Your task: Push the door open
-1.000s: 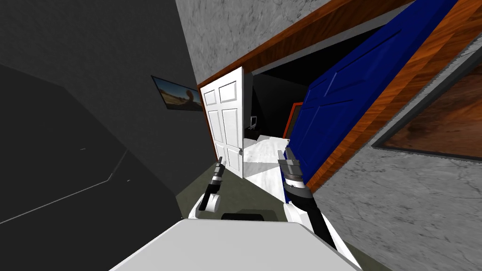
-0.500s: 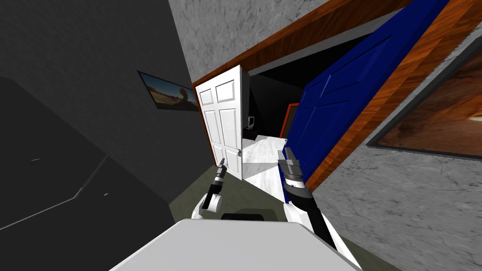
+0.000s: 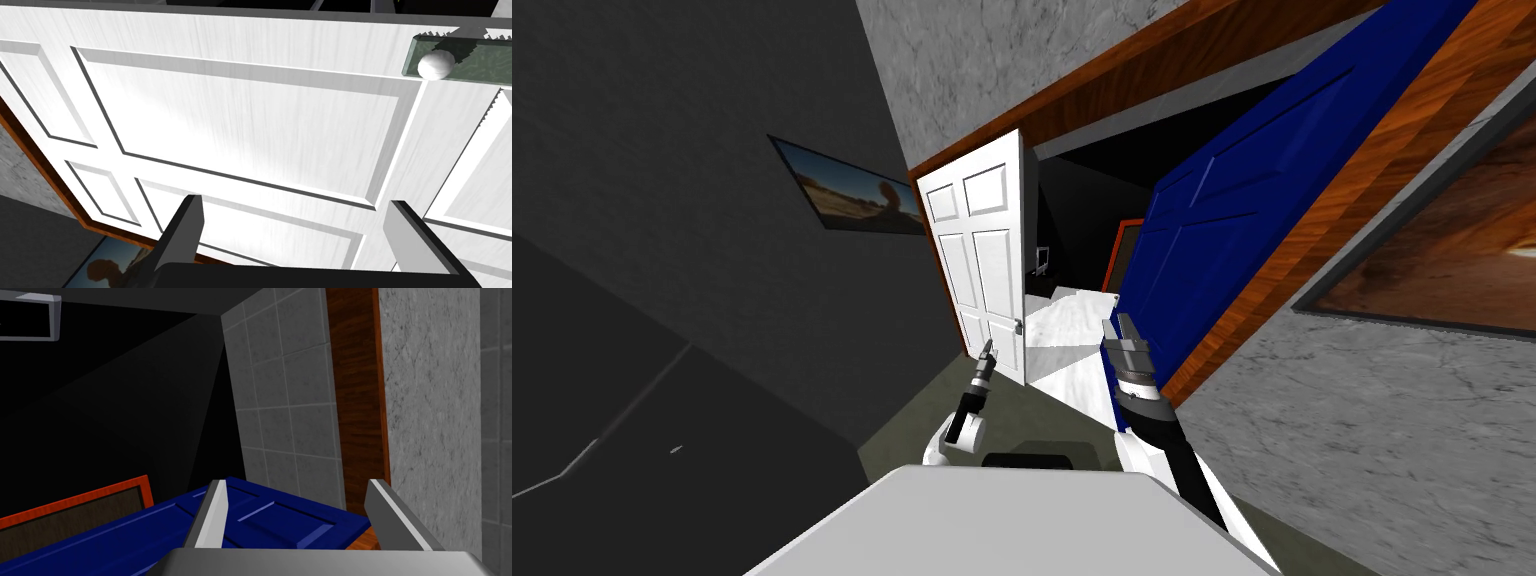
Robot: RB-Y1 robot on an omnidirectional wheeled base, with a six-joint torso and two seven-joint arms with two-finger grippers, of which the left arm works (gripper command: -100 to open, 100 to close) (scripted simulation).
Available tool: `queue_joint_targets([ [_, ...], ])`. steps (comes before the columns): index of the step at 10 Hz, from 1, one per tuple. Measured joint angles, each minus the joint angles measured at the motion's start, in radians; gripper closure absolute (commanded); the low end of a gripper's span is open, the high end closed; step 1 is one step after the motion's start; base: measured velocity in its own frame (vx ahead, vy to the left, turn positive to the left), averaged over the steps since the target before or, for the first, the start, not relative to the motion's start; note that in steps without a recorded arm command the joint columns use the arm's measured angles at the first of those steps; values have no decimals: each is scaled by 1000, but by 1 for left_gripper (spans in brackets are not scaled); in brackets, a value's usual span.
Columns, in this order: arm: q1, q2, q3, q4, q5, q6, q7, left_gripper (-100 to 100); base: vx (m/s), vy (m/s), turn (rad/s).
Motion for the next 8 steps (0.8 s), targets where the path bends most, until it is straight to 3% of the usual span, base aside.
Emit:
queue_joint_targets([
  [8,-83,0,-26,203,6,-34,3,-100,60,42,-77],
])
